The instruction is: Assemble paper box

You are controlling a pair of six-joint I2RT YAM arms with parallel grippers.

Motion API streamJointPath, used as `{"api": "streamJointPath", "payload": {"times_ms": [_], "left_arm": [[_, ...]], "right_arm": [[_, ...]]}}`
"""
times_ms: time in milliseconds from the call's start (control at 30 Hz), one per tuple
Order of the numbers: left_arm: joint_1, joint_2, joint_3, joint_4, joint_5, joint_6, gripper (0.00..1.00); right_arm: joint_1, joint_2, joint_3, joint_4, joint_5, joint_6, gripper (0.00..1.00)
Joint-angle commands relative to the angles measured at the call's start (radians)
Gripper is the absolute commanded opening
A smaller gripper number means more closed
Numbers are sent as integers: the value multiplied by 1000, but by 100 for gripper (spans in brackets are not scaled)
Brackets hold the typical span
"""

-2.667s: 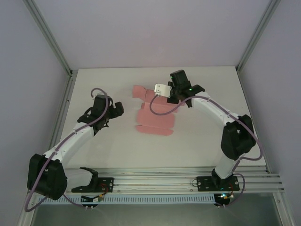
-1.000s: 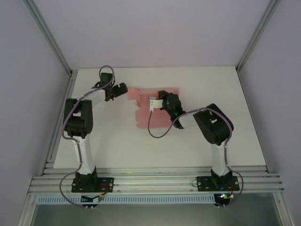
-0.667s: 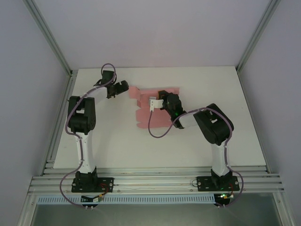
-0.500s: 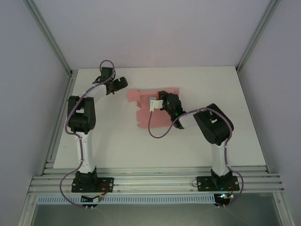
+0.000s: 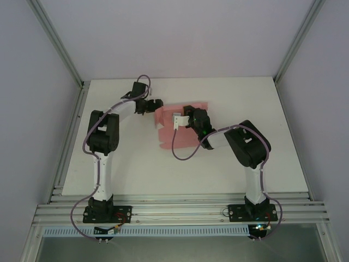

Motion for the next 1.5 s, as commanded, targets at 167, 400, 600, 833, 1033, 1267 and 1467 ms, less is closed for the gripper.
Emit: {"api": "streamJointPath", "payload": {"times_ms": [167,400,600,833,1033,1267,1467], "left_arm": [[-18,-209,-253,58,-10,-51,88],[-26,-275,-350,86,12,-32,85],[-38,-362,-480,224,93,-10,83],[-63,-351,-507,348,230,25,80],[-90,-326,-459,382,211,60,75],[-164,-369,-522,414,51,125,73],[-223,-395,-641,507,-48,118,73]], "right_arm": [[-12,-19,13,-75,20,38,0],[-13,-14,12,-63,20,22,0],[-13,-36,-5,-81,15,25,0],[-12,-49,-12,-92,0,26,0],[-12,-63,-30,-113,-22,33,0],[1,-55,-71,-58,-26,17,0],[1,-72,-79,-96,-24,47,0]]}}
